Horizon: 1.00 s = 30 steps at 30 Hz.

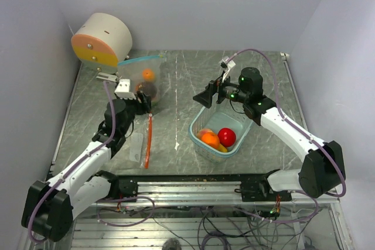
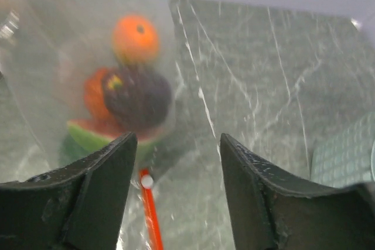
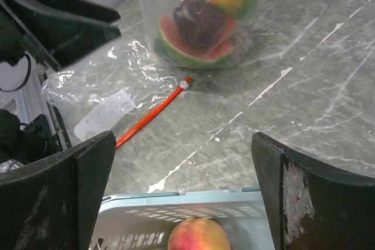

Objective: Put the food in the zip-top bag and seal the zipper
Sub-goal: Place the zipper food storage bag at the center of the board, then pick up the zipper food storage bag at the center of the board.

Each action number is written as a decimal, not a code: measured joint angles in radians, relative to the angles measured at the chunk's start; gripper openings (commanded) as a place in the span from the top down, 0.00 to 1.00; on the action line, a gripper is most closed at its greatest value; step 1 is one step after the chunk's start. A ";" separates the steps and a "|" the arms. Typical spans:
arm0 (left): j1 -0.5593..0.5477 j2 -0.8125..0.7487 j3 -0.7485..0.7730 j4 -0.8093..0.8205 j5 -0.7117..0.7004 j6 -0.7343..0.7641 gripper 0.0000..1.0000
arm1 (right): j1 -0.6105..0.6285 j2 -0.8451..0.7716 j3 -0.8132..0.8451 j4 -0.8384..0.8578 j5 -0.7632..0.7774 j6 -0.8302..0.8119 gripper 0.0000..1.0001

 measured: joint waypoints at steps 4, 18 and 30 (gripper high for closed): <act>-0.142 -0.005 -0.002 -0.129 -0.113 -0.032 0.00 | 0.000 -0.003 0.000 -0.001 0.000 0.003 0.00; -0.363 0.107 -0.086 -0.282 -0.413 -0.226 0.01 | 0.000 -0.025 -0.019 -0.014 -0.001 0.008 0.00; -0.402 0.189 -0.142 -0.352 -0.587 -0.401 0.01 | 0.000 -0.027 -0.068 -0.006 -0.023 0.022 0.00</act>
